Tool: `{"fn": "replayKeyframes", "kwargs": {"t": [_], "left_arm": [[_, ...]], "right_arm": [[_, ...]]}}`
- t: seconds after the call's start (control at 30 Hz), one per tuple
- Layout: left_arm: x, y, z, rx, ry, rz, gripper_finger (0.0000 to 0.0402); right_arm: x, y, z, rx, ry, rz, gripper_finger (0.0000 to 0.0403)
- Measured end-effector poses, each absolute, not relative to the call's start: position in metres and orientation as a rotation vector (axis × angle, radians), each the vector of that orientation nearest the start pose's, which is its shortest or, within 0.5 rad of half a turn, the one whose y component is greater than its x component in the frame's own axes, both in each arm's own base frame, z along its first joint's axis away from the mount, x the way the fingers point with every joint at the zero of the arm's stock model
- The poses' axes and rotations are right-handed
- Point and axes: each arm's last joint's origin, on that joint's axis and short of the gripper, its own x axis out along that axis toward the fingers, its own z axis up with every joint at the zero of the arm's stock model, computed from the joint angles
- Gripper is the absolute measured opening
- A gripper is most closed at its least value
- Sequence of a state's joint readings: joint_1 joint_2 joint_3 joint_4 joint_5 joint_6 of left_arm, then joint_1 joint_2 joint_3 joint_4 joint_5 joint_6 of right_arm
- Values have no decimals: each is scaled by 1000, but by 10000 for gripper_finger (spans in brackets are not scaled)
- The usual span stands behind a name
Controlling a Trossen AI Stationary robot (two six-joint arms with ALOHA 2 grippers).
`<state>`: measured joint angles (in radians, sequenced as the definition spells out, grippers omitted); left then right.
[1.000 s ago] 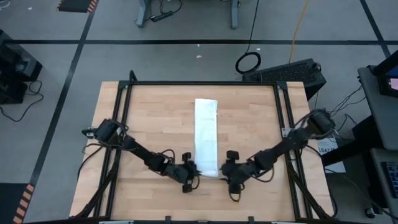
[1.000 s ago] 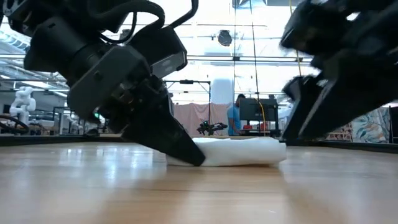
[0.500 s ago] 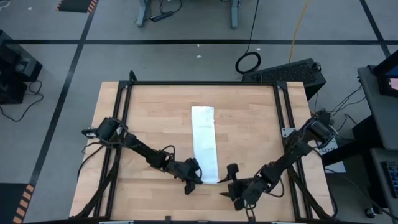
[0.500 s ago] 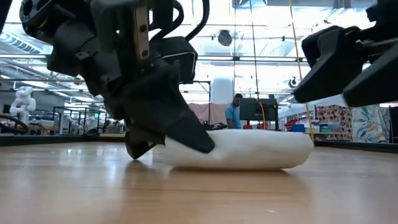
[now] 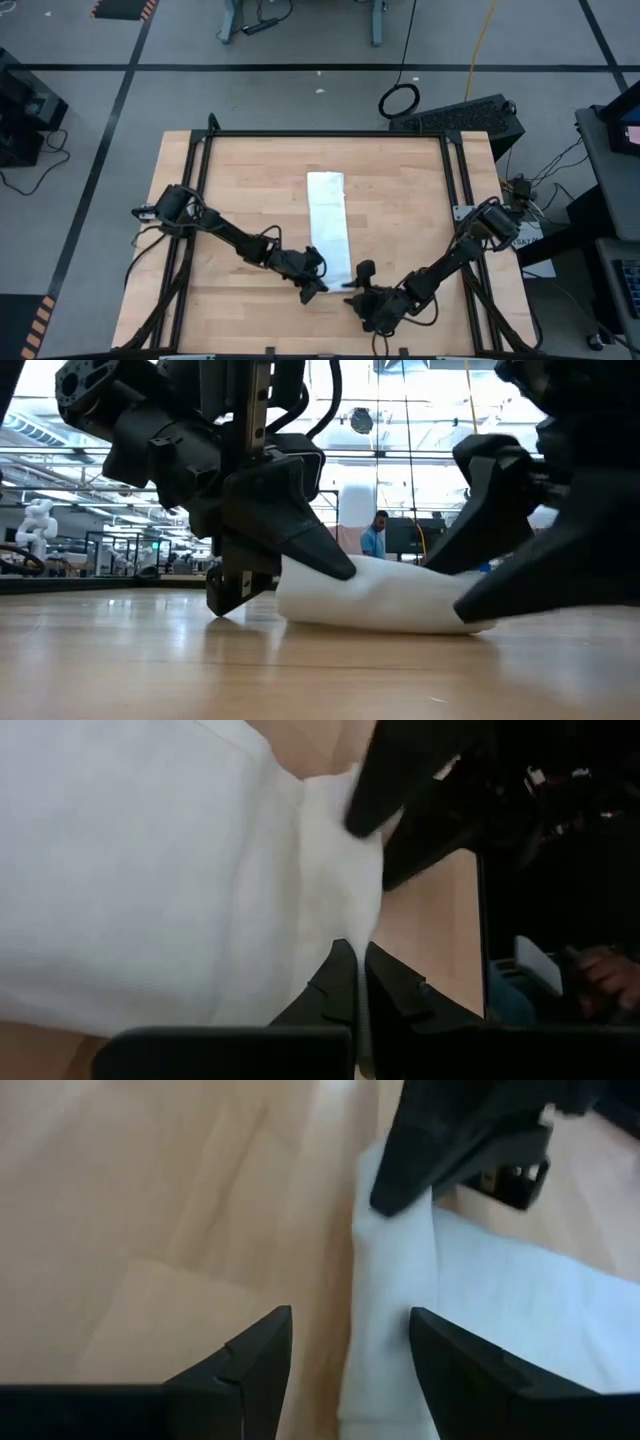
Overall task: Roll napkin
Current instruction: Roll the white table napkin
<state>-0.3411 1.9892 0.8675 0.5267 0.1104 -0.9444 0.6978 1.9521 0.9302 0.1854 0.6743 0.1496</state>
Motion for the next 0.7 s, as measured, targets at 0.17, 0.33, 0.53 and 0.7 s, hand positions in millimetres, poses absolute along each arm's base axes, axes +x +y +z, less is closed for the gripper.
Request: {"fn": "replayKeyframes", "kwargs": {"t": [0.17,0.33,0.53,0.7], "left_arm": [[344,-125,94,-847,769,-114,8],[344,-125,93,-851,782,-103,8],[342,-124,91,-857,799,-73,8],[343,-125,92,-826,749,-63,11]], "right_arm": [[290,208,101,-372,665,-66,194],[298,197,99,-251,713,-45,192],[301,193,99,-177,738,-23,152],[304,190,99,-95,767,-8,106]]}}
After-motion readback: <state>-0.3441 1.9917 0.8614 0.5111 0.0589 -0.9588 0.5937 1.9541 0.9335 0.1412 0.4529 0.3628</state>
